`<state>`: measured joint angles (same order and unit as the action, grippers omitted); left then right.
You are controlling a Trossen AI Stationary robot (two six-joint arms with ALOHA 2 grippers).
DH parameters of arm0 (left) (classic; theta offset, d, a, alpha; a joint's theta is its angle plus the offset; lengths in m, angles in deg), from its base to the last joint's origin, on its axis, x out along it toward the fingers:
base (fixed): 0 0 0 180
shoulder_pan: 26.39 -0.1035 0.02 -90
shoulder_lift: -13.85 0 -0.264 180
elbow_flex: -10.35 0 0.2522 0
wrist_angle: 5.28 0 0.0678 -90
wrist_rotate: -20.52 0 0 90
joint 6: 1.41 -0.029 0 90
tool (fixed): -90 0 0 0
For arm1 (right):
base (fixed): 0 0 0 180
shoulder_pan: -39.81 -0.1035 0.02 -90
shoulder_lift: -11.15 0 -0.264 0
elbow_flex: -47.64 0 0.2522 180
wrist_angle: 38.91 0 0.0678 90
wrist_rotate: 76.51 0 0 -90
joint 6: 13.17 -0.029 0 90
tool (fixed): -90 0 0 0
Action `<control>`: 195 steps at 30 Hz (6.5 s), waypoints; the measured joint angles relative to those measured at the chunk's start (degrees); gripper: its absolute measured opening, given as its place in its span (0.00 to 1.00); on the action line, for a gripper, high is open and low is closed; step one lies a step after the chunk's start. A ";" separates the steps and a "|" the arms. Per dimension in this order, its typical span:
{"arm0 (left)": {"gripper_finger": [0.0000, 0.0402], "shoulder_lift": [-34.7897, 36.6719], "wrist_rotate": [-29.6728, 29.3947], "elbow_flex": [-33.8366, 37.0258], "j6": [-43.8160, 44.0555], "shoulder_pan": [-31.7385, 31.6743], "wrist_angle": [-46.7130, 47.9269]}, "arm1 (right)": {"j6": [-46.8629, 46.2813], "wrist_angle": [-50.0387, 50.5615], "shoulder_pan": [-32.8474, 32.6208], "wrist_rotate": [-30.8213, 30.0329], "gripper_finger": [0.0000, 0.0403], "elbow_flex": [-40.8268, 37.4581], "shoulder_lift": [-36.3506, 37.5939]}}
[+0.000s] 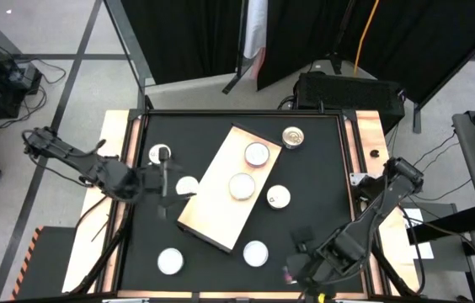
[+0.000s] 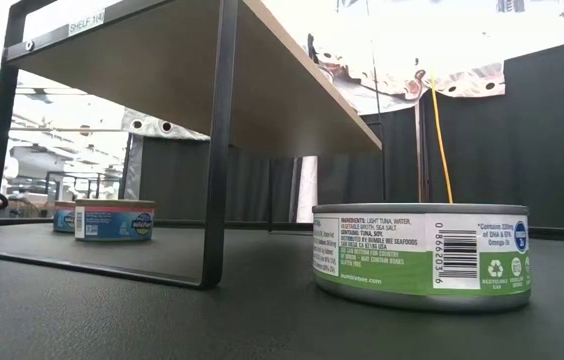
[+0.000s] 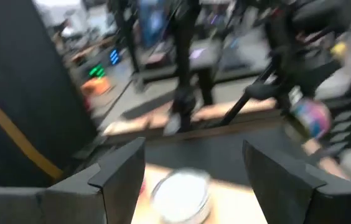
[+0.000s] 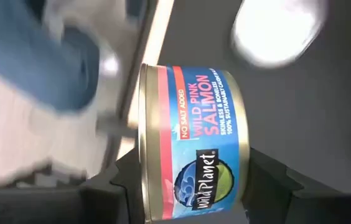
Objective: Stack canned seafood by type on shelf
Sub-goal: Put the blue tuna can on the shelf
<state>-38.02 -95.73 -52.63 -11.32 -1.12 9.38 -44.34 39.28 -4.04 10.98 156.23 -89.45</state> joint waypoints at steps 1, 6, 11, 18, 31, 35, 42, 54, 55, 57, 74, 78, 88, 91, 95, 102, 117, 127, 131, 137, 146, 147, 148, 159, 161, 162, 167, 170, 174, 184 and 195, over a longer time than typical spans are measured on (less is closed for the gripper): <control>0.67 0.41 1.50 0.00 0.00 0.00 -1.24 | -0.13 -0.12 0.02 -2.42 0.48 1.87 0.00; 0.67 1.81 8.98 0.00 0.39 0.03 -7.44 | 2.54 -1.76 1.39 -15.19 0.48 10.63 0.00; 0.67 2.45 12.80 0.00 -1.31 1.45 -11.13 | 7.03 -8.85 5.35 -22.75 0.46 17.73 0.00; 0.67 2.58 12.38 0.00 -4.38 4.14 -11.29 | 7.97 -20.48 13.81 -21.52 0.48 21.34 0.00; 0.67 0.86 -3.55 0.00 -54.14 10.84 -10.50 | -2.91 -28.50 25.94 -10.73 0.48 21.53 0.00; 0.67 -1.58 -5.42 0.00 -68.61 11.37 -10.49 | -4.22 -29.38 30.28 -5.74 0.48 21.53 0.00; 0.67 -3.79 -14.28 0.00 -89.46 12.41 -11.06 | -4.20 -29.10 34.78 -0.24 0.48 21.53 0.00; 0.67 -4.40 -17.54 0.00 -119.71 12.33 -15.22 | -5.69 -29.43 38.78 2.95 0.48 21.53 0.00; 0.67 -4.40 -17.59 0.00 -121.76 12.11 -15.76 | -5.68 -29.84 38.97 3.05 0.48 21.53 0.00; 0.67 -4.40 -17.90 0.00 -124.34 11.25 -15.95 | -5.66 -30.48 39.30 3.43 0.48 21.53 0.00; 0.67 -7.38 -15.14 0.00 -136.00 5.86 -26.34 | -5.04 -33.30 39.31 4.43 0.48 21.59 0.14; 0.67 -8.62 -14.97 0.00 -136.53 5.81 -28.85 | -4.85 -33.47 39.31 4.60 0.48 21.59 0.15; 0.63 -10.63 -14.39 0.00 -137.87 4.92 -33.41 | -5.18 -33.65 39.20 4.46 0.48 21.59 0.15; 0.56 -10.64 -14.33 0.00 -137.59 4.63 -33.32 | -5.87 -33.61 39.14 4.33 0.48 21.59 0.15; 0.50 -10.65 -14.80 0.04 -137.92 4.63 -32.91 | -6.90 -32.93 39.18 4.01 0.48 21.59 0.15; 0.52 -10.65 -14.74 0.04 -137.71 4.63 -33.06 | -6.12 -32.86 39.18 4.14 0.48 21.59 0.11; 0.53 -10.63 -14.06 0.04 -131.02 5.16 -32.22 | -1.53 -29.28 39.27 3.84 0.72 21.53 3.57; 0.53 -10.58 -13.54 0.00 -106.67 5.27 -23.80 | 4.29 -23.13 39.13 -0.09 0.74 21.51 11.83; 0.53 -10.56 -9.21 -0.02 -89.86 5.29 -15.88 | 7.50 -15.79 36.57 -6.68 0.74 21.57 15.94; 0.53 -10.58 -4.78 -0.02 -77.46 5.33 -6.71 | 11.27 -7.46 29.69 -21.27 0.74 21.14 16.83; 0.53 -10.58 5.04 -0.02 -75.91 4.50 -1.55 | 14.96 -19.58 23.19 -26.38 0.74 7.14 15.56; 0.53 -10.58 6.06 -0.02 -75.93 4.28 -1.36 | 14.95 -21.48 22.92 -26.40 0.74 5.26 15.54; 0.53 -10.58 6.94 -0.02 -76.09 4.27 -1.22 | 14.96 -23.69 22.73 -26.42 0.74 3.70 15.54; 0.53 -10.74 13.83 -0.02 -78.92 -1.81 3.84 | 11.72 -27.50 20.47 -26.51 0.74 1.27 17.26; 0.53 -10.78 16.73 -0.02 -78.80 -2.87 5.20 | 11.80 -28.04 20.41 -26.48 0.74 1.29 17.95; 0.53 -10.78 17.77 -0.02 -78.49 -3.43 6.10 | 11.82 -28.00 20.41 -26.46 0.74 1.29 18.20; 0.53 -10.80 21.69 -0.02 -77.48 -5.14 6.93 | 12.89 -27.87 20.49 -26.53 0.74 1.29 18.64; 0.53 -11.24 23.71 -0.02 -77.17 -6.22 8.39 | 13.54 -27.83 20.47 -26.48 0.74 1.29 18.64; 0.53 -13.58 24.29 -0.02 -74.61 -7.86 9.69 | 13.65 -27.83 20.47 -26.48 0.74 1.29 18.64; 0.53 -19.24 24.65 -0.02 -74.42 -8.02 9.03 | 13.66 -27.11 20.47 -26.13 0.74 1.29 18.64; 0.58 -20.51 24.25 -0.07 -68.55 -7.85 8.55 | 13.29 -25.72 20.12 -26.16 0.74 1.29 18.64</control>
<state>-58.53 -71.48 -52.69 -79.87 -8.97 17.93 -31.05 13.57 16.08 -15.17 157.52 -70.81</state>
